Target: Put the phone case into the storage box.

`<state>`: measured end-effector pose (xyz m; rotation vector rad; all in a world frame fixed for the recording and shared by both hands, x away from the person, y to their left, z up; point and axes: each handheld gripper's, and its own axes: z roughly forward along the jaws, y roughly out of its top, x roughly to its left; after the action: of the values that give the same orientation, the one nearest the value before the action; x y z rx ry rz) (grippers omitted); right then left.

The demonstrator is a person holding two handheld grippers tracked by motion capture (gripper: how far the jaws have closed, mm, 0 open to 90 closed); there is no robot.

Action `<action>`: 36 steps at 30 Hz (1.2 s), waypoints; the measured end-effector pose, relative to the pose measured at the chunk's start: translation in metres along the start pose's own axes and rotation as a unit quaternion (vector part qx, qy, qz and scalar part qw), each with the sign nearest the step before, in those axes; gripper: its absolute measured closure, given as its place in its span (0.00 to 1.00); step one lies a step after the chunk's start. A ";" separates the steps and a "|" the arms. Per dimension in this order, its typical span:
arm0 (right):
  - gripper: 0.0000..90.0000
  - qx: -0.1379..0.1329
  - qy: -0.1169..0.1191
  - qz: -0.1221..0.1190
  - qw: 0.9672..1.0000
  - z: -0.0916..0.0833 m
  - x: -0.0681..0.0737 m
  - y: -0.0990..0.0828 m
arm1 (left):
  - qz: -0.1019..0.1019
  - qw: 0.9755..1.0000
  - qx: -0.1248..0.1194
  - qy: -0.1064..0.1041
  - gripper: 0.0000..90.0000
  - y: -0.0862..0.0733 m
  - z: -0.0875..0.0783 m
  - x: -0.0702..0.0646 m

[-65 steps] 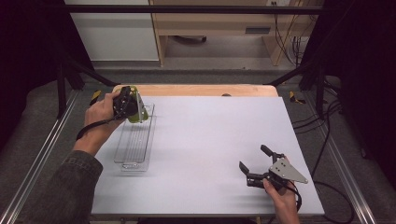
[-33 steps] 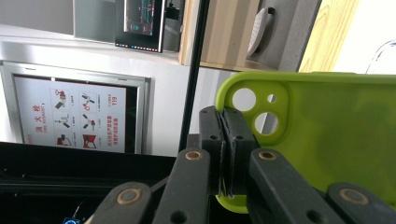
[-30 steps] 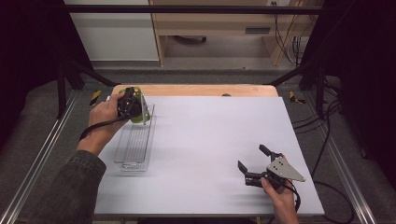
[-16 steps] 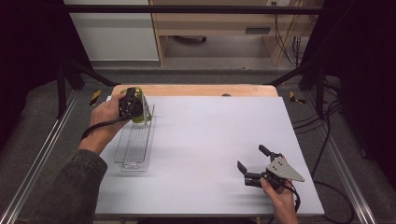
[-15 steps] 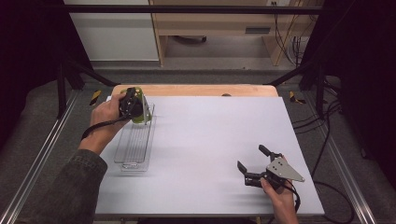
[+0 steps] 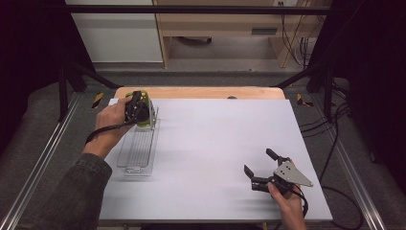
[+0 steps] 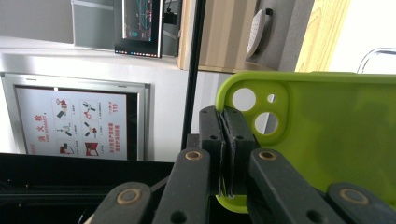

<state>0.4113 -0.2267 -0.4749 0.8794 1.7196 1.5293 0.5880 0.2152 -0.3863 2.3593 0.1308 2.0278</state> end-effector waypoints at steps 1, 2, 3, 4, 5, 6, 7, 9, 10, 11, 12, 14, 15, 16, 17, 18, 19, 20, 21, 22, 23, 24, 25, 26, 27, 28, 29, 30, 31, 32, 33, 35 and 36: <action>0.03 0.000 0.000 0.000 1.000 0.000 0.000 0.000 | 0.001 1.000 -0.001 0.001 0.97 0.000 0.001 0.000; 0.03 0.000 0.000 -0.001 1.000 0.000 0.000 0.000 | 0.001 1.000 -0.002 0.002 0.97 0.000 0.001 -0.001; 0.03 0.000 0.000 -0.001 1.000 0.000 0.000 0.000 | 0.000 1.000 -0.002 0.002 0.97 0.000 0.001 -0.001; 0.03 0.000 0.000 -0.001 1.000 0.000 0.000 0.000 | 0.002 1.000 -0.003 0.003 0.97 0.000 0.002 -0.001; 0.03 0.001 0.000 -0.001 1.000 0.000 0.000 0.000 | 0.002 1.000 -0.002 0.004 0.97 0.000 0.002 -0.002; 0.03 0.001 0.000 -0.001 1.000 0.000 0.000 0.000 | 0.003 1.000 0.000 0.003 0.97 0.000 0.002 -0.002; 0.03 0.000 -0.001 -0.002 1.000 0.000 0.000 0.000 | 0.004 1.000 -0.001 0.005 0.97 -0.001 0.002 -0.002; 0.03 -0.002 -0.003 -0.001 1.000 -0.001 -0.001 0.000 | 0.003 1.000 -0.002 0.005 0.97 0.000 0.003 -0.003; 0.03 -0.002 -0.003 -0.001 1.000 -0.001 -0.001 0.000 | 0.004 1.000 -0.001 0.004 0.97 0.000 0.003 -0.003; 0.03 -0.001 -0.003 0.000 1.000 -0.001 -0.001 0.000 | 0.004 1.000 0.000 0.005 0.97 0.001 0.003 -0.003; 0.03 -0.002 -0.003 -0.001 1.000 -0.001 -0.001 0.000 | 0.001 1.000 -0.003 0.006 0.97 0.001 0.004 -0.003; 0.03 -0.001 -0.001 -0.001 1.000 -0.001 0.000 0.000 | 0.002 1.000 -0.004 0.009 0.97 0.002 0.004 -0.004; 0.03 -0.001 -0.001 -0.002 1.000 -0.001 0.000 0.000 | 0.003 1.000 -0.006 0.010 0.97 0.002 0.004 -0.005; 0.03 -0.001 -0.001 -0.001 1.000 -0.001 0.000 0.000 | 0.005 1.000 -0.007 0.012 0.97 0.002 0.004 -0.005; 0.03 -0.001 -0.001 -0.001 1.000 -0.001 0.000 0.000 | 0.006 1.000 -0.007 0.013 0.97 0.002 0.004 -0.005; 0.03 -0.001 -0.001 -0.001 1.000 -0.001 -0.001 0.001 | 0.006 1.000 -0.007 0.013 0.97 0.002 0.004 -0.006; 0.03 -0.001 -0.001 -0.001 1.000 -0.001 -0.001 0.000 | 0.007 1.000 -0.006 0.013 0.97 0.002 0.004 -0.006; 0.03 -0.002 -0.001 -0.001 1.000 -0.001 -0.001 0.001 | 0.007 1.000 -0.007 0.014 0.97 0.002 0.005 -0.006; 0.03 -0.002 -0.001 -0.001 1.000 -0.001 -0.001 0.001 | 0.007 1.000 -0.007 0.014 0.97 0.001 0.005 -0.007; 0.03 -0.002 0.000 -0.001 1.000 -0.001 -0.001 0.001 | 0.008 1.000 -0.005 0.014 0.97 0.001 0.006 -0.007; 0.03 -0.001 -0.001 -0.001 1.000 -0.001 -0.001 0.001 | 0.009 1.000 -0.004 0.015 0.97 0.000 0.007 -0.008; 0.03 -0.001 -0.001 -0.001 1.000 -0.001 -0.001 0.000 | 0.010 1.000 -0.003 0.016 0.97 0.000 0.007 -0.008; 0.03 -0.001 -0.001 -0.002 1.000 -0.001 0.000 0.000 | 0.011 1.000 -0.004 0.019 0.97 -0.001 0.008 -0.009; 0.03 0.000 -0.001 -0.003 1.000 -0.001 0.000 0.000 | 0.013 1.000 -0.004 0.022 0.97 -0.001 0.008 -0.009; 0.03 0.001 -0.001 -0.003 1.000 -0.001 0.000 0.000 | 0.013 1.000 -0.004 0.025 0.97 -0.001 0.008 -0.010; 0.03 0.001 -0.001 -0.004 1.000 -0.001 0.000 0.000 | 0.011 1.000 -0.005 0.027 0.97 -0.002 0.009 -0.010; 0.03 0.002 0.000 -0.005 1.000 -0.001 0.000 0.000 | 0.010 1.000 -0.006 0.027 0.97 -0.002 0.009 -0.011; 0.03 0.003 0.000 -0.005 1.000 -0.001 0.000 0.000 | 0.011 0.999 -0.007 0.029 0.97 -0.002 0.009 -0.011; 0.02 0.003 0.000 -0.005 1.000 -0.001 0.000 0.000 | 0.009 1.000 -0.007 0.028 0.97 -0.001 0.009 -0.011; 0.02 0.003 0.000 -0.005 1.000 0.000 0.000 0.000 | 0.008 1.000 -0.007 0.028 0.97 -0.001 0.009 -0.010; 0.02 0.004 0.000 -0.005 1.000 0.000 0.000 -0.001 | 0.008 1.000 -0.008 0.028 0.97 -0.001 0.010 -0.010; 0.02 0.004 0.001 -0.004 1.000 0.000 0.000 -0.001 | 0.008 1.000 -0.007 0.029 0.97 -0.001 0.011 -0.011; 0.02 0.004 0.001 -0.005 1.000 0.000 0.000 -0.001 | 0.009 1.000 -0.006 0.028 0.97 -0.001 0.011 -0.012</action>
<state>0.4112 -0.2265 -0.4757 0.8739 1.7294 1.5181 0.5974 0.2160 -0.3998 2.3055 0.0977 2.0988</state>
